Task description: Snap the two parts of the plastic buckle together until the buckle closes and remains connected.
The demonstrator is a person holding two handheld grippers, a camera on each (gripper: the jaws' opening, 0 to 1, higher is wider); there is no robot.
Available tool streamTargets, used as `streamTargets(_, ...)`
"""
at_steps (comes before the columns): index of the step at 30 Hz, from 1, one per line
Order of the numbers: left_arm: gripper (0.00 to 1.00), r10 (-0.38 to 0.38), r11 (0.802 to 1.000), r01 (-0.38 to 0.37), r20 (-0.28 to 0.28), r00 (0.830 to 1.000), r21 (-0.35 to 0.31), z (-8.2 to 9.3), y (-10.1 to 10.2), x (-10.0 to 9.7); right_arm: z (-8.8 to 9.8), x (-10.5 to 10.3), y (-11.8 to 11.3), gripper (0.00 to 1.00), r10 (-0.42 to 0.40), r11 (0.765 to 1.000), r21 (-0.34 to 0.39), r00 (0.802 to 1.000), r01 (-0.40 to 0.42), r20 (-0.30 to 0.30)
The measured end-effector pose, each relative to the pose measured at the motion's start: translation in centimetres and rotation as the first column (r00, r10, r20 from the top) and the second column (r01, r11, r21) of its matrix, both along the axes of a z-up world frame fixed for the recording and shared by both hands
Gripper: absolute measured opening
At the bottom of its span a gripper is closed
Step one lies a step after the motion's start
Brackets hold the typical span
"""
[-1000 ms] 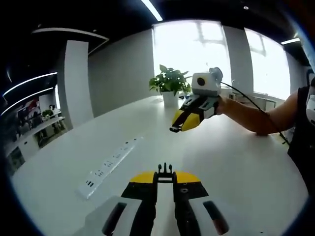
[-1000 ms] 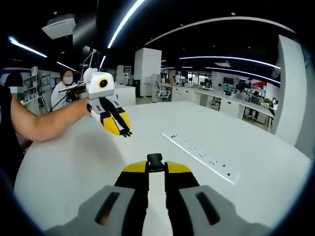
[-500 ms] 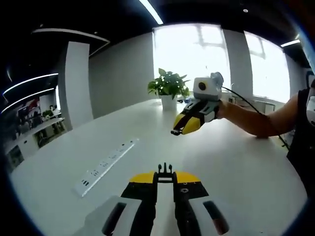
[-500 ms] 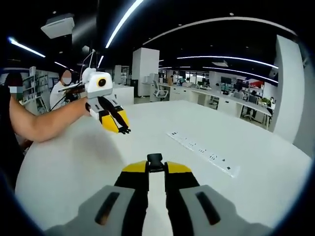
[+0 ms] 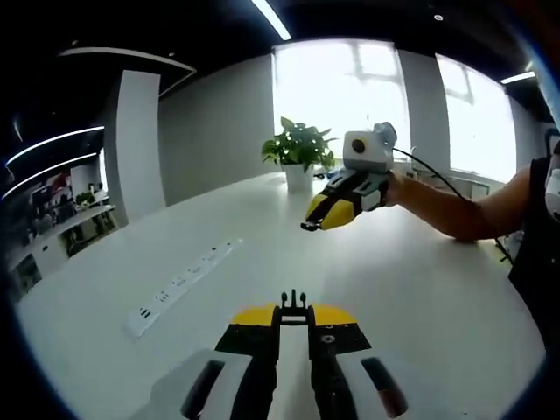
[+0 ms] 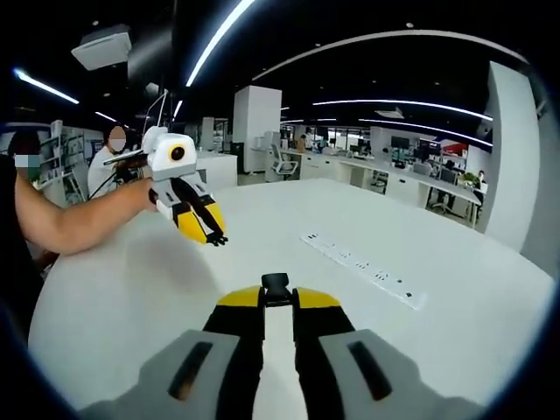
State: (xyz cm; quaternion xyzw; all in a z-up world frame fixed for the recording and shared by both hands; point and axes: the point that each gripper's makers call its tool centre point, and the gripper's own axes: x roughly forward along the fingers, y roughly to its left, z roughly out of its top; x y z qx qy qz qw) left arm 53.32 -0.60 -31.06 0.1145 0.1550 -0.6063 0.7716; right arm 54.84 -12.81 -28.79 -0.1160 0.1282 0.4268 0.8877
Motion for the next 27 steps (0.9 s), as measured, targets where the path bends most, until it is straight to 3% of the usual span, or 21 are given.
streamTargets(11, 0.1, 0.011, 1.0, -0.011, 0.002, 1.0, 0.004, -0.4, 0.6, -1.4, -0.6, -1.4, 0.0, 0.1, -0.016, 1.0, 0.011, 1.0, 0.016, -0.009)
streamTargets(27, 0.1, -0.003, 1.0, 0.003, 0.016, 1.0, 0.015, -0.3, -0.3, -3.3, -0.8, -3.4, -0.1, 0.1, -0.015, 1.0, 0.01, 1.0, 0.015, -0.002)
